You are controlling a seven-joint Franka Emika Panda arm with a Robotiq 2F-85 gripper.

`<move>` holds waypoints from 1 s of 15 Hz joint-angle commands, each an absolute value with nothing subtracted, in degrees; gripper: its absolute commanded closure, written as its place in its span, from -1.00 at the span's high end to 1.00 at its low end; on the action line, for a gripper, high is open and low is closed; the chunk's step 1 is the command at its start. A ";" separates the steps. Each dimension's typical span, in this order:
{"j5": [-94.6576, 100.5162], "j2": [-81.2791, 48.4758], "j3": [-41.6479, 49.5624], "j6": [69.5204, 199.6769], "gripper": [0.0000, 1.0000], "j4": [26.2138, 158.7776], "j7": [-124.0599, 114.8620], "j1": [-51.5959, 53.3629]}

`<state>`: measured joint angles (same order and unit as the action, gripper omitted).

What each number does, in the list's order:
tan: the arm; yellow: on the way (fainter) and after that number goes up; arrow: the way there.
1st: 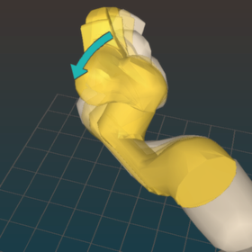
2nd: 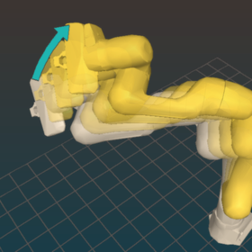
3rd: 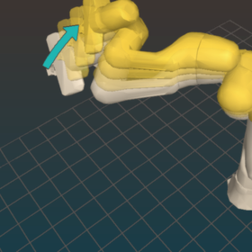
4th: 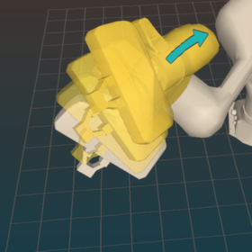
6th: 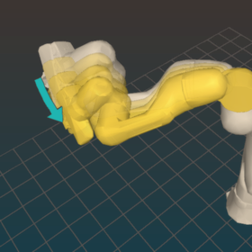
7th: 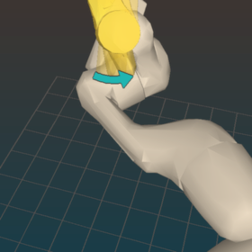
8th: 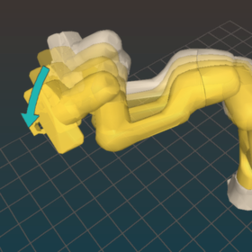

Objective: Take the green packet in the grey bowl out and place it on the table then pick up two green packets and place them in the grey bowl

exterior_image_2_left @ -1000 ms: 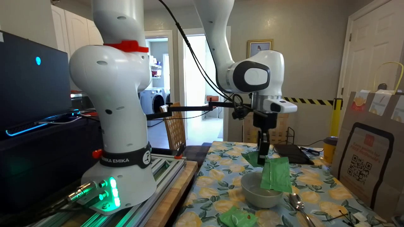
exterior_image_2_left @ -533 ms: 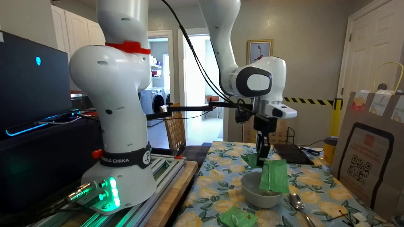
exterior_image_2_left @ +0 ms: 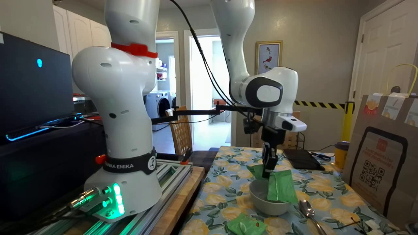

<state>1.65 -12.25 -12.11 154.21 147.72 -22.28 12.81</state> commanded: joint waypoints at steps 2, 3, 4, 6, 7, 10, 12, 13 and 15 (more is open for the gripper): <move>0.01 -15.58 -11.24 153.40 -0.87 145.75 -19.32 13.17; 0.04 -15.91 -11.14 153.35 -0.87 145.69 -19.25 13.16; 0.07 -16.20 -11.04 153.33 -0.87 145.63 -19.22 13.16; 0.32 -16.58 -10.63 153.23 -0.87 145.54 -19.44 13.23; 0.36 -16.73 -10.45 153.25 -0.68 145.50 -19.51 13.25; 0.60 -17.05 -9.77 153.44 0.13 145.44 -20.10 13.40; 0.83 -17.16 -9.33 153.51 0.43 145.47 -20.31 13.51; 0.83 -17.19 -9.16 153.52 0.57 145.44 -20.35 13.51; 0.84 -17.20 -8.88 153.49 0.87 145.42 -20.44 13.52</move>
